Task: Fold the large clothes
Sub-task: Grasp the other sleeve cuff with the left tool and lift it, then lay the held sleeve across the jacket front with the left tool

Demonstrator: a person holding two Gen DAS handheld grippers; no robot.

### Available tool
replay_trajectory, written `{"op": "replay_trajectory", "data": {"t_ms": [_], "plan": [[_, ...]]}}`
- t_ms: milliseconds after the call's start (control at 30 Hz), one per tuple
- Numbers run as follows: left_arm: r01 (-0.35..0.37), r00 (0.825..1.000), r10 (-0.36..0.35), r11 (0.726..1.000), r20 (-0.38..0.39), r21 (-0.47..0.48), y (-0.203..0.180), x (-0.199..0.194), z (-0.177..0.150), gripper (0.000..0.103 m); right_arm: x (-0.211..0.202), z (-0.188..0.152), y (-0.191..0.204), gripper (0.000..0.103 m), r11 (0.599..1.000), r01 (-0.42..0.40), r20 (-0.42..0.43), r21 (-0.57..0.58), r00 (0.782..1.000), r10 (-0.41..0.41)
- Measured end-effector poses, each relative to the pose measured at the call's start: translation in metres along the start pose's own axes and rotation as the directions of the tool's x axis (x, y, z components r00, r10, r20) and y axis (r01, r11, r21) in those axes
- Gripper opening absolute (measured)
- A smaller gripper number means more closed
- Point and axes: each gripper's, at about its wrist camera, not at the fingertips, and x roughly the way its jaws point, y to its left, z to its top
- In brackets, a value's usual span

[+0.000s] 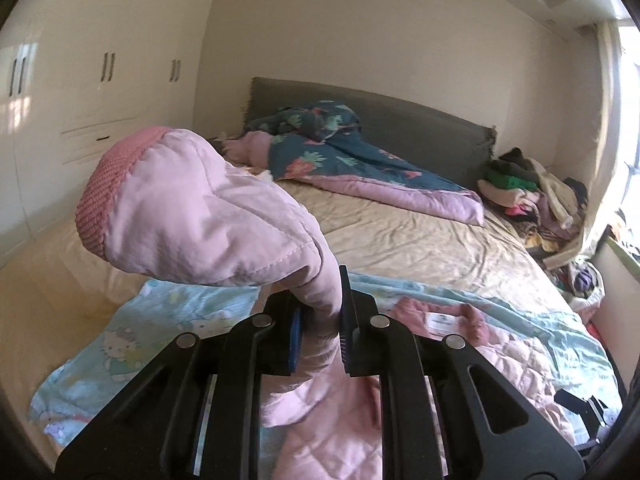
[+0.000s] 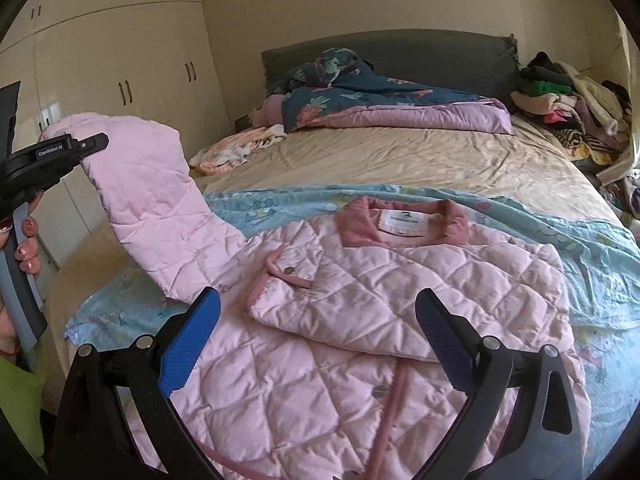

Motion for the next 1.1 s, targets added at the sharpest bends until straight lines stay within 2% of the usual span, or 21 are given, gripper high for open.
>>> {"op": "replay_trajectory", "data": {"t_ms": [533,667,1100], "plan": [[0.123,0.992,-0.119,0.983,-0.040,0.137,-0.084,0.007,-0.014,0.007,-0.036,-0.008,-0.067,0.097,0.991,0.054,0.047,0.120,0.997,-0.060],[0.148,0.988,-0.140,0.976,-0.060,0.160,-0.103,0.008,-0.021,0.007,-0.044,-0.013,-0.073,0.097,0.983,0.171,0.050,0.068,0.983,-0.175],[0.241,0.964,-0.202,0.937,-0.172,0.251,-0.175,0.033,-0.064,0.007,-0.058,-0.039,-0.139,0.097,0.952,0.239,0.029,0.189,0.968,-0.249]]}}
